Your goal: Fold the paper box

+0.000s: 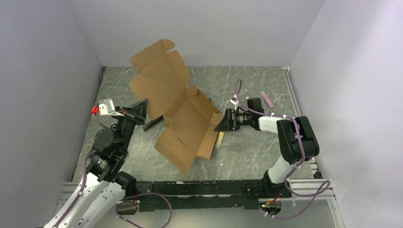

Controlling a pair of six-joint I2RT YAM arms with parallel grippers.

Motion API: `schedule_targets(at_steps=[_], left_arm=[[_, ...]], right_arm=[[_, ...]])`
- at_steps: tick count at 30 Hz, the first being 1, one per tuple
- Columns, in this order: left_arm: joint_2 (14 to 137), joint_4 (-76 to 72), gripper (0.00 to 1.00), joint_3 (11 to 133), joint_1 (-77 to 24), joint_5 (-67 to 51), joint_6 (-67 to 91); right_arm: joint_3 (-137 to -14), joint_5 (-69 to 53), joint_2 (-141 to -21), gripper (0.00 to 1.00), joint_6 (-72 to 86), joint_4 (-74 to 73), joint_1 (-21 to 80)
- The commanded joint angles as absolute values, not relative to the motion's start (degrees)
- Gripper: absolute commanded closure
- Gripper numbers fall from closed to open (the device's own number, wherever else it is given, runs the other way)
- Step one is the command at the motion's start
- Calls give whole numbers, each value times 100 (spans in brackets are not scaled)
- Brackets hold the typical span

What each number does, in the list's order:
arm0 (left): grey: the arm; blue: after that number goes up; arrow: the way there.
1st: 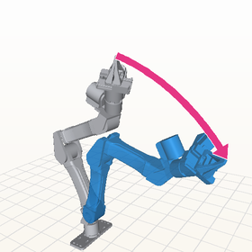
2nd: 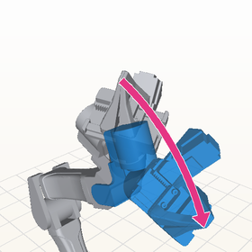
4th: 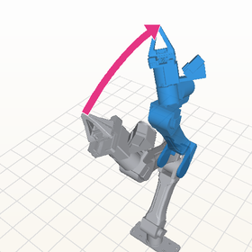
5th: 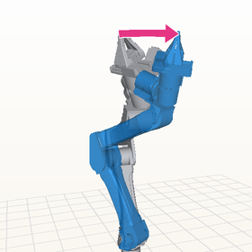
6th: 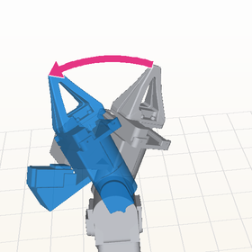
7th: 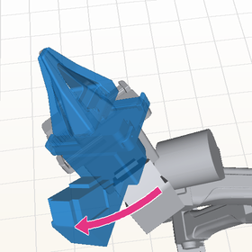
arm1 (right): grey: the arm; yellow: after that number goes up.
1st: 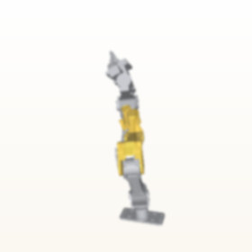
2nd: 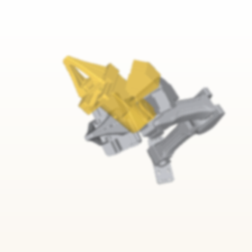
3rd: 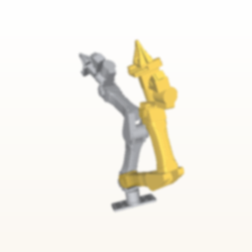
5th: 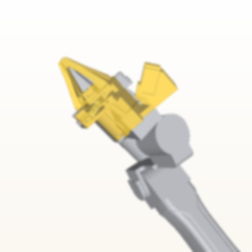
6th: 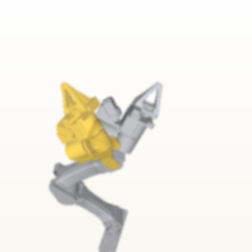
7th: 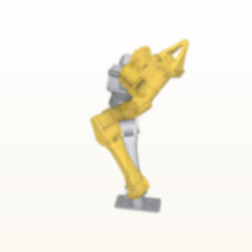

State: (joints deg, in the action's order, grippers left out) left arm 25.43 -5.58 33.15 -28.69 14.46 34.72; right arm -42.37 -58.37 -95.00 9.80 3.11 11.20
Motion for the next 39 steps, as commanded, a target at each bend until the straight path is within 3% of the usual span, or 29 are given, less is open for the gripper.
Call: schedule_targets(at_steps=[1,5,11,26,39], left_arm=[[3058,-2186,100,3725,-2856,2006,3278],[3564,-2770,100,3866,-2852,2204,3165],[4065,-3455,100,3921,-2856,2375,3387],[4939,-3788,100,4678,-2861,1764,4255],[5991,-4266,100,5475,-2915,1246,4915]], right_arm=[[-4177,-6231,-9158,1,3496,2447,1109],[-4439,-5705,-9053,1,3711,1709,1045],[-4136,-5731,-9106,1,4622,2479,1024],[-3143,-5065,-9940,1,7141,6160,1489],[-2936,-4802,-10216,1,8014,7751,2061]])
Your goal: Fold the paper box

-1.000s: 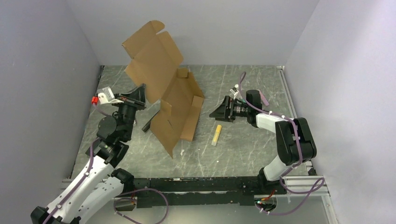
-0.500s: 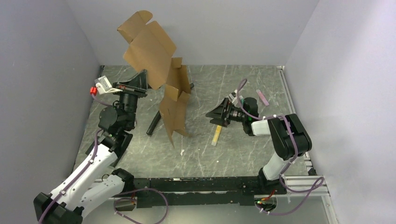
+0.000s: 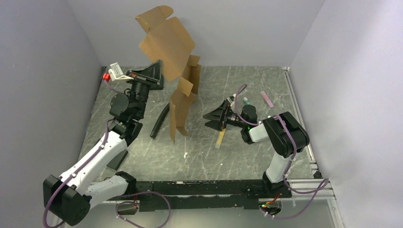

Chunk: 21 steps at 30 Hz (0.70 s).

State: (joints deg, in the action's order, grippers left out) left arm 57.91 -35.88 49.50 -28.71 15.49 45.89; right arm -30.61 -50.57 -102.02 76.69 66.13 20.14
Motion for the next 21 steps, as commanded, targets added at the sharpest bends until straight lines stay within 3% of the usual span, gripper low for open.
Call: schedule_targets(at_steps=[1,8,17,21], left_arm=[[6087,-4309,100,5567,-2936,1213,4933],[6601,-4621,100,6089,-3120,1220,4988],[7144,-5059,100,6511,-3466,1282,5159],[6977,-5022,100,6408,-3564,1385,5104]], right_arm=[[-2909,-4771,-10213,1,8051,7883,2071],[-2765,-4533,-10144,1,8398,8329,2164],[-3234,-3375,-10543,1,9499,9610,2163],[-3589,-3194,-10927,22,9869,9834,2162]])
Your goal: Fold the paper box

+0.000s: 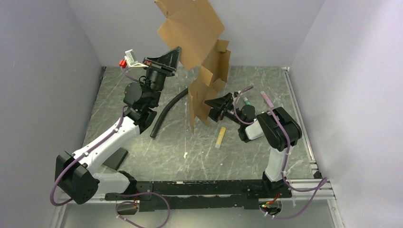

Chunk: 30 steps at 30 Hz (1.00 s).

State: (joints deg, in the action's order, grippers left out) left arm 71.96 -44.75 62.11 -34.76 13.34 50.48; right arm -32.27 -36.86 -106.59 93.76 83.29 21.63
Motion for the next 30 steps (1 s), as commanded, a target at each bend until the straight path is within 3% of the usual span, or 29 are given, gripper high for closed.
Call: schedule_targets(at_steps=[1,3,4,9,13,17,20,23,27,30], left_arm=[[6899,-4985,100,6370,-3576,1423,5060],[6716,-4927,100,6241,-3586,1509,5001],[6622,-4910,100,6162,-3586,1574,4979],[6008,-4663,100,5631,-3586,1889,4823],[5465,-4315,100,5111,-3586,2153,4655],[4765,-3711,97,4564,-3581,2247,4470],[4120,-2941,81,4210,-3586,2072,4297],[3375,-1886,61,4075,-3586,1759,3873],[2525,120,35,4382,-3586,1169,3181],[1850,1547,20,4599,-3586,905,2735]], right_arm=[[-3536,-3201,-10888,25,9754,9828,2154],[-3454,-3162,-10820,34,9599,9833,2142],[-3450,-3146,-10783,43,9508,9830,2105],[-3347,-3208,-10499,100,9112,9822,1792],[-3405,-3609,-10079,100,8574,9639,1456],[-3749,-4482,-9331,100,7458,8047,1033],[-4216,-5058,-8765,100,6205,6119,820],[-5157,-5252,-8299,100,3977,3120,756],[-6772,-4685,-8122,100,961,-785,774],[-8044,-4061,-8263,100,-452,-2500,773]])
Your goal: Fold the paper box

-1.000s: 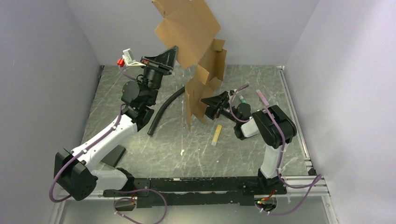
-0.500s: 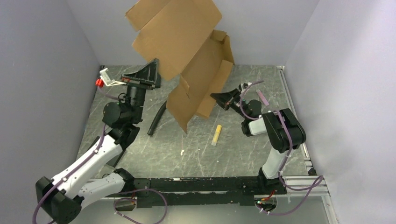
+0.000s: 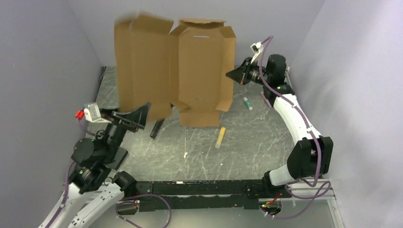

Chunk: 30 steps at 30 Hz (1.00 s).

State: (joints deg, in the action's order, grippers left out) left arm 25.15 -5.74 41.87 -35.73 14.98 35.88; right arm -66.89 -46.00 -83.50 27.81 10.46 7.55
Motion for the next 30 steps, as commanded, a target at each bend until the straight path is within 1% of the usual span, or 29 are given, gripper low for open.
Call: schedule_targets(at_steps=[1,4,7,9,12,15,17,19,23,26,30], left_arm=[[1585,1906,16,4631,-3586,852,2586],[853,2689,5,4740,-3586,849,2299],[277,3181,1,4864,-3586,1103,2133],[27,3332,1,4909,-3584,1230,2074],[171,3507,1,5046,-3586,1196,2024],[324,3291,1,4977,-3586,989,1937],[515,3164,0,5010,-3586,893,1723],[797,3060,0,5091,-3586,835,1389],[1630,2607,0,5221,-3582,508,633],[2482,2076,0,5288,-3582,88,106],[3489,1138,0,5220,-3586,-330,-598]], right_arm=[[-8364,-3773,-8289,100,-771,-2831,823],[-9340,-2925,-8472,100,-1640,-3708,1145],[-10044,-2323,-8711,100,-2342,-4271,1438],[-10451,-2198,-8949,100,-2481,-4430,1527],[-11050,-2093,-9378,100,-2835,-4815,1732],[-11244,-1305,-9541,100,-3364,-4916,2188],[-11381,-681,-9569,100,-3716,-5044,2470],[-11509,-321,-9521,100,-4077,-5173,2587],[-11356,401,-9285,100,-4844,-5093,2737],[-11228,624,-9175,100,-5162,-5006,2874],[-11172,616,-9265,100,-5288,-4993,3031]])
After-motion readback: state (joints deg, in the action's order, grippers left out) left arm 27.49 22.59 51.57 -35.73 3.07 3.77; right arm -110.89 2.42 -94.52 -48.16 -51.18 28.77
